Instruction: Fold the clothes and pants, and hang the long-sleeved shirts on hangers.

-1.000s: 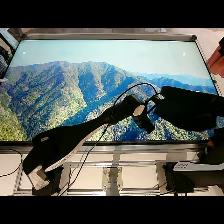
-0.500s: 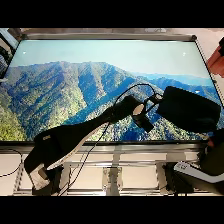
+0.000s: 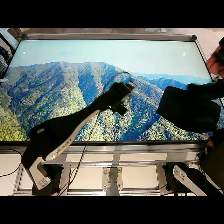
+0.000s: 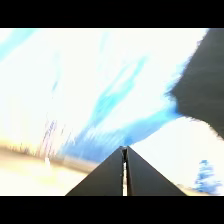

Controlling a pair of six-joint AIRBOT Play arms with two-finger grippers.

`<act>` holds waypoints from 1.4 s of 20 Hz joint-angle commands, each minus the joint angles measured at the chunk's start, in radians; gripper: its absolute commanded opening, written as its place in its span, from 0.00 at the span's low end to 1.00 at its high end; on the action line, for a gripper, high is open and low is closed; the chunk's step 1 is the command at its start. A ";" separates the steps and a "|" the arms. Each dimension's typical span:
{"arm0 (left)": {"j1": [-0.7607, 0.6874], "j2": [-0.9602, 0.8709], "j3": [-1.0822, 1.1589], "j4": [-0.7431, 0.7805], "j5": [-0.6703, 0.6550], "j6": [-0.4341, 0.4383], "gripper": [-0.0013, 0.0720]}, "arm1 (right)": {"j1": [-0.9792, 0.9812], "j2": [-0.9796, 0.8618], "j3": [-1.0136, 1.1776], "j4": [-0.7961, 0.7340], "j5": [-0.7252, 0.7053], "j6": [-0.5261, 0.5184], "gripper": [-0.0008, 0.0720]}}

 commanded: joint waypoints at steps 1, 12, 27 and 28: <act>0.126 0.003 0.000 0.077 -0.233 -0.035 0.05 | 0.304 0.025 -0.172 -0.061 -0.039 0.012 0.05; 0.335 0.180 -0.092 0.106 -0.238 0.014 0.05 | 0.528 0.013 -0.455 -0.311 -0.071 0.251 0.05; 0.443 0.430 -0.750 0.096 -0.061 -0.002 0.05 | 0.528 0.014 -0.454 -0.282 -0.113 0.303 0.05; 0.443 0.428 -0.750 0.096 -0.062 -0.002 0.05 | 0.528 0.014 -0.451 -0.282 -0.113 0.303 0.05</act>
